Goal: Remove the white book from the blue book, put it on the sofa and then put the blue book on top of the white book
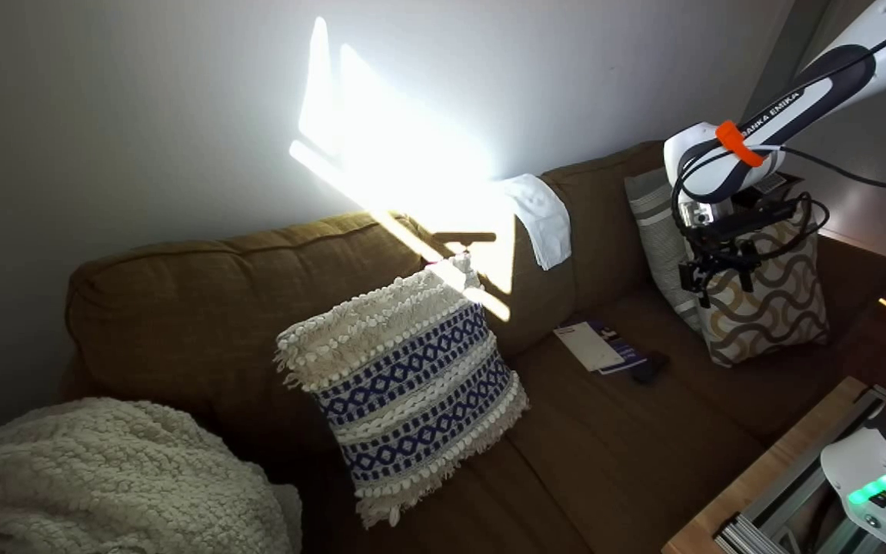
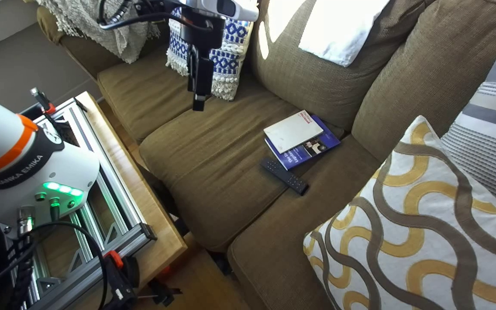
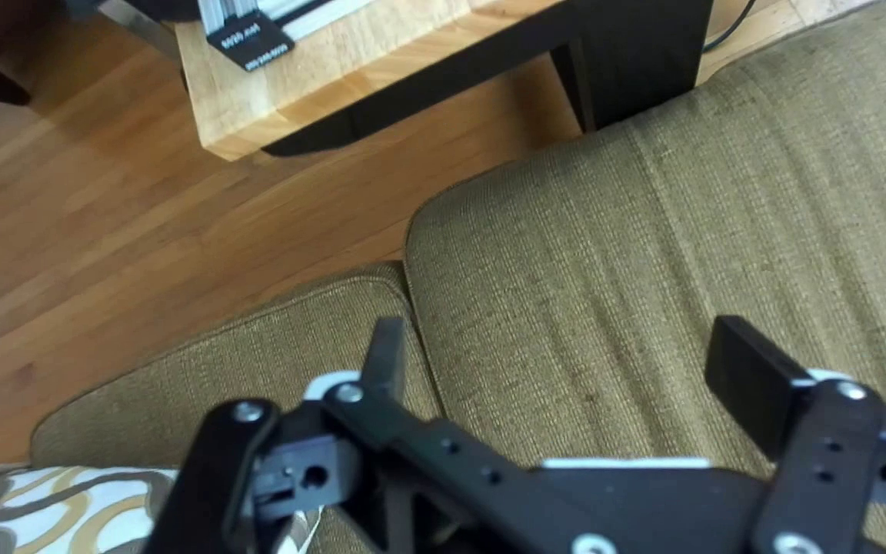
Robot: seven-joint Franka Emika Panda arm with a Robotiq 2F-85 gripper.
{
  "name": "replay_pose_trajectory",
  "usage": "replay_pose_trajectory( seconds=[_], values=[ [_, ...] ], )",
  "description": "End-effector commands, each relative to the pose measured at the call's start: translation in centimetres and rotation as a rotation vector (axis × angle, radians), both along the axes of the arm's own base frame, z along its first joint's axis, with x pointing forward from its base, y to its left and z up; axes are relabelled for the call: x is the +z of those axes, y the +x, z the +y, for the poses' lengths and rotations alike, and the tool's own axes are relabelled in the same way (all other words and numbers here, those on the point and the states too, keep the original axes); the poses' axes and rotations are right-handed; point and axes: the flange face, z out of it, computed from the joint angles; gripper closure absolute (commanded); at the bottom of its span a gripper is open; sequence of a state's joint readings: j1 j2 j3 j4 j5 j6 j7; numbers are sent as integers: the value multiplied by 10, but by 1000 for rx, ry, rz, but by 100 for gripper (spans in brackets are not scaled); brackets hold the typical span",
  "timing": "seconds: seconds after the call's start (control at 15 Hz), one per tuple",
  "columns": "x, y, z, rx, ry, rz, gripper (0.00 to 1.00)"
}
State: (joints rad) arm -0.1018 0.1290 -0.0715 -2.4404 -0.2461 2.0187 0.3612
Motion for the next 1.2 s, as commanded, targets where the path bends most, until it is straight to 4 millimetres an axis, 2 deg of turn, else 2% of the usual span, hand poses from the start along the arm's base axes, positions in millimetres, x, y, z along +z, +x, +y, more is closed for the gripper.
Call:
replay_pose_trajectory(
  seconds=[0.0,0.4,0.6,0.67,0.8,1.13],
  values=[
    [-42,32,-5,45,-46,-87,0],
    [-97,79,13,66,38,-365,0],
    [-130,89,15,56,78,-373,0],
    [-106,79,18,56,58,-385,0],
    [-115,81,19,55,59,-374,0],
    [-108,83,21,61,56,-386,0]
  ],
)
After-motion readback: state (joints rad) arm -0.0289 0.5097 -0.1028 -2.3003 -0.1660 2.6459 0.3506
